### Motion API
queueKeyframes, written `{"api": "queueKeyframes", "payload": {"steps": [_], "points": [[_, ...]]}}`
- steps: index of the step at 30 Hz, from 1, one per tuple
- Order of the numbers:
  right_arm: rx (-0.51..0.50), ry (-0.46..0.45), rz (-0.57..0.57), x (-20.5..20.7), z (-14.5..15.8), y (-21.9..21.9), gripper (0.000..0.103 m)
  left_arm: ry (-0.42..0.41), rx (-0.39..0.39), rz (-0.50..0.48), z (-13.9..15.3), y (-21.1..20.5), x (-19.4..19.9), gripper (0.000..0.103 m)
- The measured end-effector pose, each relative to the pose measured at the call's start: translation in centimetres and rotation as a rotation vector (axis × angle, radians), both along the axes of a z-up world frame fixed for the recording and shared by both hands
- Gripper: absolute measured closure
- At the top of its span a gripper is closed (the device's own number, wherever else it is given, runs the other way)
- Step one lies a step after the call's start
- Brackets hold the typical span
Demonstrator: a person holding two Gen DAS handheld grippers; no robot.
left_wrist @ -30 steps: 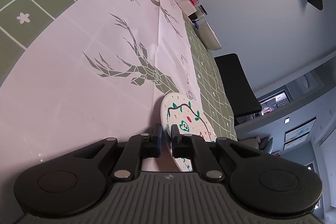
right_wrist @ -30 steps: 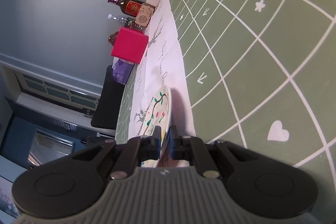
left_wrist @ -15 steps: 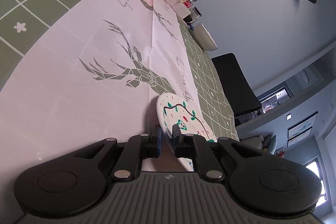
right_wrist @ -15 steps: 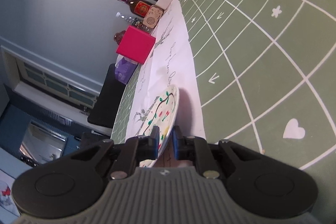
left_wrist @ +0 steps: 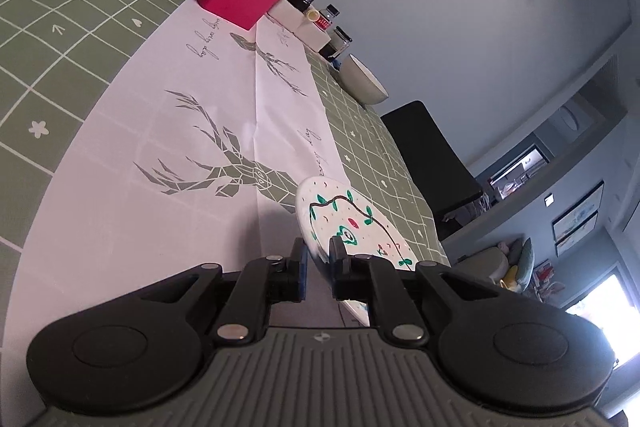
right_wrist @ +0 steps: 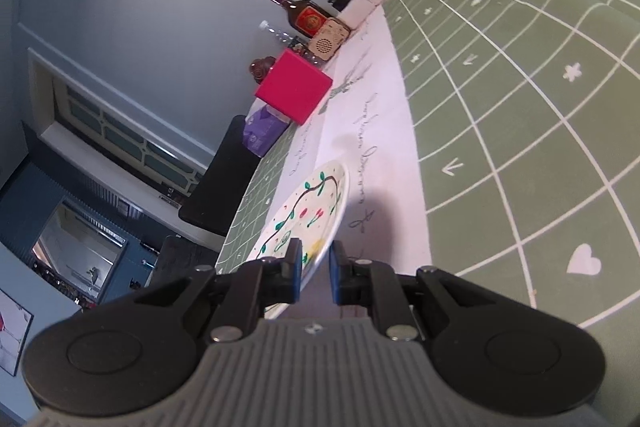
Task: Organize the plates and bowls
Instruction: 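Lift the white plate with both grippers and carry it to the glass plates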
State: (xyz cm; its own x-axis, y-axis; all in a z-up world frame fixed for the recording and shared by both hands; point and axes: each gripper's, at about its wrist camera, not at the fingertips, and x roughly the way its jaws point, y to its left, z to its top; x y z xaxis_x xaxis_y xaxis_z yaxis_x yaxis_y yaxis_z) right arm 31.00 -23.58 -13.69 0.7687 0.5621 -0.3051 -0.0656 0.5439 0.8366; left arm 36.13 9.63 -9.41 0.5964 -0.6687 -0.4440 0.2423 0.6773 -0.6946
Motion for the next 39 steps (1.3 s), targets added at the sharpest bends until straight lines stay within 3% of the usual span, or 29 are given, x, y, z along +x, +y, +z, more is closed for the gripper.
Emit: {"api": "queueKeyframes", "payload": {"steps": [8,12,15,18,24,29,32,39], "points": [[0.084,0.018,-0.013,-3.0,2.0,0.9,0.090,-0.044,0.139,-0.078,5.3,0.1,-2.4,0.089],[0.086,-0.006,-0.019,-5.2,4.7,1.5,0.090,-0.029,0.144,-0.107,7.7,0.7,-4.0,0.086],[0.161,-0.037,-0.027,-7.3,6.3,1.4,0.090,-0.014,0.136,-0.129,9.3,0.9,-5.3,0.085],[0.120,-0.050,-0.039,-9.5,8.5,1.7,0.090,-0.002,0.141,-0.160,10.8,0.9,-7.3,0.084],[0.153,-0.011,-0.066,-14.6,10.9,1.8,0.090,0.059,0.113,-0.210,11.3,1.3,-11.5,0.083],[0.189,0.081,-0.089,-19.1,10.2,1.9,0.092,0.120,0.130,-0.258,10.8,1.2,-14.0,0.084],[0.235,0.119,-0.122,-22.5,9.0,1.5,0.095,0.147,0.187,-0.351,11.0,0.2,-15.1,0.084],[0.336,0.139,-0.180,-30.3,6.1,1.2,0.095,0.181,0.279,-0.514,10.1,-2.1,-17.7,0.083]]}}
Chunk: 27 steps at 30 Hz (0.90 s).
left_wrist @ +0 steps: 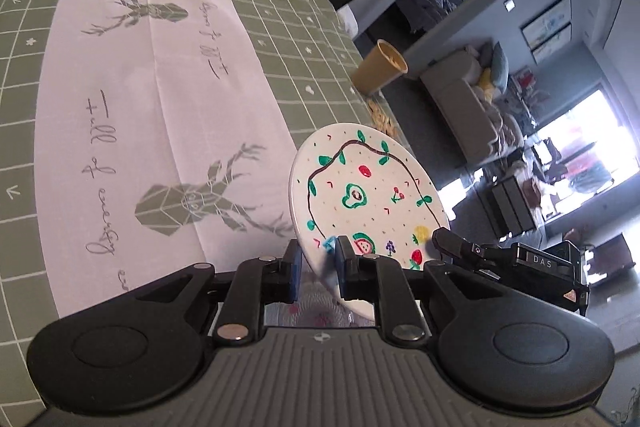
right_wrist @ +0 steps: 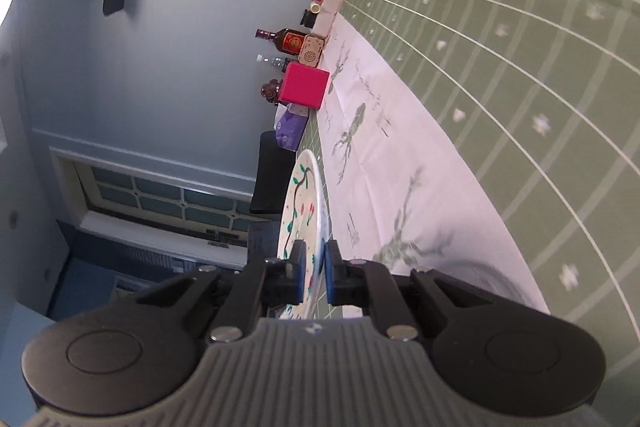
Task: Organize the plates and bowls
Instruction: 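Lift the white plate with both grippers and carry it to the glass plates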
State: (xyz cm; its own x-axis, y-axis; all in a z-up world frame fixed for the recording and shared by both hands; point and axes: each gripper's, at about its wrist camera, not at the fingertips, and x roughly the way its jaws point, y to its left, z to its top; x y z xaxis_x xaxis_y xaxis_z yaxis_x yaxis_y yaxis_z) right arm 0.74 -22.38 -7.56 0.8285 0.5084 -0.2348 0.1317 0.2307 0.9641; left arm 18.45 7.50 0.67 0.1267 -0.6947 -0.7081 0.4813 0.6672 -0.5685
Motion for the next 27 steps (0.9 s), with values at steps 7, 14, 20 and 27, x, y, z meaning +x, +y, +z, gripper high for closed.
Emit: {"api": "queueKeyframes", "payload": {"steps": [7,14,20,27], "points": [[0.062,0.052,-0.011,-3.3,-4.4,0.5,0.095,-0.035,0.171,-0.113,-1.2,-2.4,-2.5,0.082],[0.056,0.095,0.008,-4.3,-5.7,1.4,0.095,-0.071,0.348,-0.178,-2.7,-4.0,-2.9,0.079],[0.017,0.089,-0.002,-5.0,-4.9,1.6,0.094,-0.115,0.468,-0.235,-4.0,-6.0,-3.6,0.090],[0.014,0.154,-0.001,-5.5,-5.9,1.5,0.098,-0.122,0.510,-0.230,-4.4,-6.6,-3.4,0.090]]}}
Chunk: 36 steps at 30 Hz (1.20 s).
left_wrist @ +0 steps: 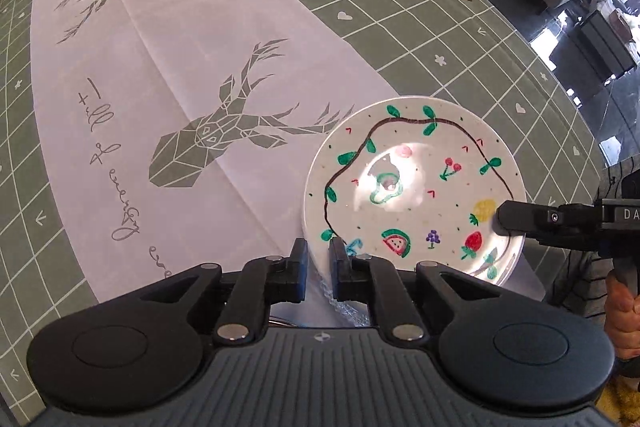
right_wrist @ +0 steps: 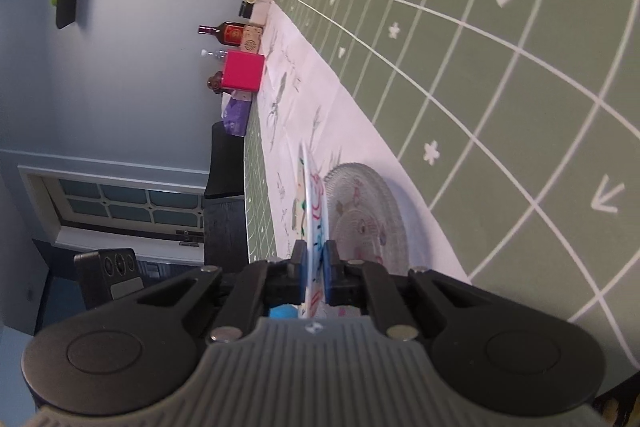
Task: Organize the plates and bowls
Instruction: 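Lift the white plate with both grippers and carry it to the glass plates, then lower the white plate onto the glass plate stack and open both grippers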
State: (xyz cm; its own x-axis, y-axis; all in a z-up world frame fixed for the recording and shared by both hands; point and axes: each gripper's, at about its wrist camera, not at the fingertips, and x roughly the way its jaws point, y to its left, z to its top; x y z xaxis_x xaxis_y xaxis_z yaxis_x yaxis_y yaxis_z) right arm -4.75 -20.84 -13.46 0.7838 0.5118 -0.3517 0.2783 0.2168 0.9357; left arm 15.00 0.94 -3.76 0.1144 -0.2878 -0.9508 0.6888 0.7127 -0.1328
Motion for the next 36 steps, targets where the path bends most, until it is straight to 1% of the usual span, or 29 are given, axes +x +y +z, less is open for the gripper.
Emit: {"api": "queueKeyframes", "payload": {"steps": [3,6,8,9,10,11,12,13,14,15,17,20,23,30,32,34,36], "points": [[-0.022,0.027,0.018,-0.3,0.0,0.3,0.098,-0.013,-0.001,0.016,0.1,0.1,0.2,0.090],[-0.071,0.065,0.027,-0.4,0.2,0.7,0.097,-0.028,0.007,0.023,-0.1,0.1,0.3,0.090],[-0.128,0.097,0.040,-0.2,0.7,1.0,0.091,-0.028,0.010,0.022,-0.1,0.1,0.3,0.090],[-0.135,0.099,0.043,-0.1,0.9,1.1,0.089,-0.029,0.012,0.022,-0.1,0.0,0.3,0.090],[-0.136,0.102,0.046,0.1,1.2,1.2,0.082,-0.030,0.014,0.024,-0.1,0.1,0.3,0.090],[-0.134,0.101,0.050,0.2,1.4,1.3,0.072,-0.032,0.016,0.027,-0.1,0.1,0.3,0.090],[-0.129,0.096,0.055,0.3,1.7,1.4,0.065,-0.033,0.016,0.032,-0.1,0.1,0.4,0.090],[-0.129,0.089,0.061,0.5,2.1,1.6,0.053,-0.032,0.017,0.040,-0.1,0.2,0.5,0.090],[-0.137,0.084,0.067,0.6,2.5,1.8,0.043,-0.033,0.017,0.049,0.0,0.3,0.6,0.090],[-0.150,0.079,0.080,0.8,3.0,2.1,0.037,-0.035,0.018,0.056,0.0,0.4,0.7,0.090],[-0.192,0.074,0.108,1.5,3.9,2.8,0.018,-0.043,0.022,0.068,0.2,0.4,0.8,0.090],[-0.307,0.116,0.151,2.8,5.7,4.3,0.009,-0.056,0.029,0.083,0.5,0.5,1.0,0.090],[-0.409,0.175,0.153,3.7,6.8,5.3,0.006,-0.056,0.042,0.107,0.6,0.7,1.3,0.090],[-0.687,0.229,0.116,4.1,8.7,7.6,0.006,-0.069,0.047,0.108,0.8,1.0,1.2,0.090],[-0.721,0.229,0.089,3.9,8.6,7.7,0.006,-0.080,0.064,0.126,0.7,1.1,1.2,0.090],[-0.744,0.233,0.037,3.9,8.5,7.5,0.006,-0.104,0.079,0.125,0.8,1.1,1.0,0.090],[-0.770,0.221,0.009,3.8,8.8,7.5,0.006,-0.117,0.082,0.124,1.0,1.2,0.9,0.090]]}}
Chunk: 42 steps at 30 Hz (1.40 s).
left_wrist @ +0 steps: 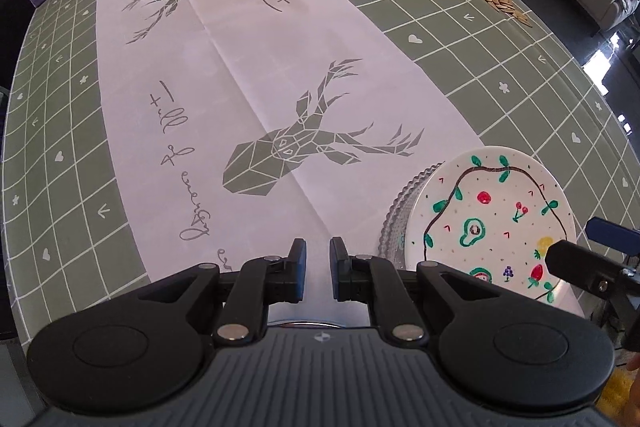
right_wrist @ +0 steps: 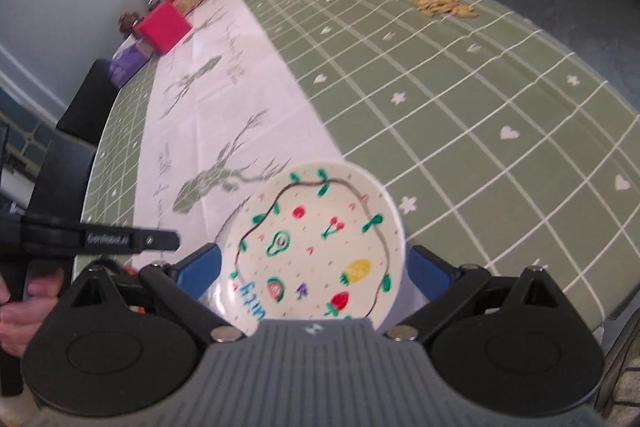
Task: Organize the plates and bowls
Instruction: 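Lower the white plate onto the glass plate stack and open both grippers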
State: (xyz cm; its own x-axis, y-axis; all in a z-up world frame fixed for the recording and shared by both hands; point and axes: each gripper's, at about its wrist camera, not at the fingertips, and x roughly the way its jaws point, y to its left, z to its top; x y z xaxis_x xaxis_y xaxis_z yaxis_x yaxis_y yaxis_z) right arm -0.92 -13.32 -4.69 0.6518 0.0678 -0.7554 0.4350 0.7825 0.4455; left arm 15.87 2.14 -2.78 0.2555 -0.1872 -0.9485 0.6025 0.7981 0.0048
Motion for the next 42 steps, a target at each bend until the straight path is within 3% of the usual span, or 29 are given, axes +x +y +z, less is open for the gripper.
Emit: {"api": "queueKeyframes", "payload": {"steps": [4,8,10,14,17,22,27,30,42], "points": [[0.054,-0.048,-0.031,-0.2,-0.5,-0.5,0.006,-0.015,-0.012,-0.006,0.7,0.0,-0.6,0.090],[0.058,-0.064,-0.064,0.1,-1.3,-1.0,0.006,-0.087,0.001,-0.041,1.4,-0.6,-1.5,0.090],[0.094,-0.069,-0.113,0.1,-1.5,-1.4,0.005,-0.125,0.012,-0.063,1.5,-1.0,-1.9,0.084],[0.087,-0.088,-0.076,1.1,-0.9,-0.9,0.005,-0.133,0.007,-0.078,1.7,-1.2,-2.1,0.084],[0.094,-0.099,-0.062,1.5,-0.8,-0.2,0.004,-0.147,0.011,-0.057,2.0,-1.0,-1.9,0.083],[0.190,-0.117,-0.086,1.5,-2.0,-0.3,0.004,-0.135,-0.032,-0.007,3.1,0.3,-1.4,0.082],[0.154,-0.172,-0.174,0.5,-1.0,-1.9,0.004,-0.137,-0.057,0.031,3.8,1.1,-1.4,0.082],[0.128,-0.147,-0.178,0.8,-1.2,-2.3,0.004,-0.129,-0.090,0.023,4.3,1.2,-1.8,0.080],[0.175,-0.103,-0.131,1.7,-3.2,-0.8,0.002,-0.149,-0.078,0.022,4.5,0.7,-2.6,0.079]]}}
